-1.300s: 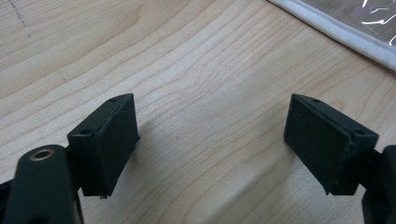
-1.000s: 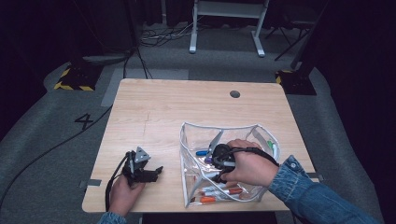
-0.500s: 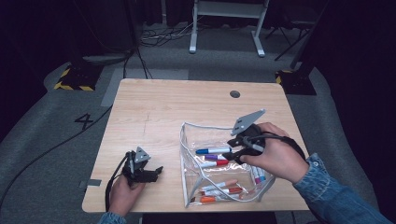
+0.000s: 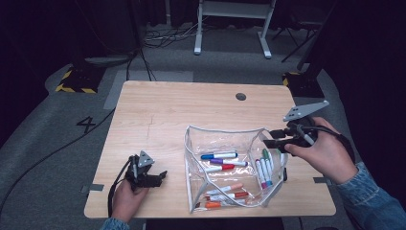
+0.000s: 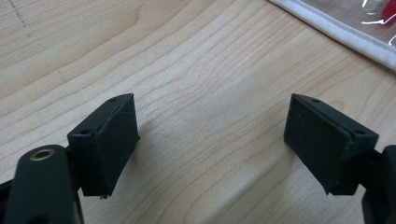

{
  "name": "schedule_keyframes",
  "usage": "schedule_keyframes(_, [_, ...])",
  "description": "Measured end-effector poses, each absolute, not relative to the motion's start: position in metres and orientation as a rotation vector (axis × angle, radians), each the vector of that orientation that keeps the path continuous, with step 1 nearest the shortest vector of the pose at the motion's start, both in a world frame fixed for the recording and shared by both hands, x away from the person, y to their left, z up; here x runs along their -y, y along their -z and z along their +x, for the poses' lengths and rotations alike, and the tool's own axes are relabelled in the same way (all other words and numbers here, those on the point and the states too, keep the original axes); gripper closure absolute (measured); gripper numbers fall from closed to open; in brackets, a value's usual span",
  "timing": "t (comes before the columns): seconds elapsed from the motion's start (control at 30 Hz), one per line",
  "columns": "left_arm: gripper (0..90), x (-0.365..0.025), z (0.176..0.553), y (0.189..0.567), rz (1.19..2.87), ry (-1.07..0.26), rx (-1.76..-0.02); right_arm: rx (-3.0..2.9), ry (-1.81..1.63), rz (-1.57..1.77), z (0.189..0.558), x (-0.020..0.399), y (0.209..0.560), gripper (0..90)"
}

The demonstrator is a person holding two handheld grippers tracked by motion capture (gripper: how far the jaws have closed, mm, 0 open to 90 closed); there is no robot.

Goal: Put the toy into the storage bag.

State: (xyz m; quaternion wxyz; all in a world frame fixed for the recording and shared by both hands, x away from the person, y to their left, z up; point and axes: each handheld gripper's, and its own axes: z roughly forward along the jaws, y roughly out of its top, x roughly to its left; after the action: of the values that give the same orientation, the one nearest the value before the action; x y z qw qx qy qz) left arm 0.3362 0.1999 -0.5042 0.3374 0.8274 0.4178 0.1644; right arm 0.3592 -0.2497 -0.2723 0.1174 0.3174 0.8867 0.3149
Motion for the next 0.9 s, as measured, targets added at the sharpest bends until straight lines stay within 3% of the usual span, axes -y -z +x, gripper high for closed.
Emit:
schedule_keyframes(0.47, [17.9, -0.2, 0.336, 0.504, 2.156, -0.427, -1.092, -2.448, -0.884, 1.155, 0.369, 0.313, 0.282, 58.2])
schedule_keyframes(0.9, [17.9, -0.2, 0.336, 0.504, 2.155, -0.426, -1.092, -2.468, -0.718, 1.393, 0.399, 0.344, 0.374, 56.9])
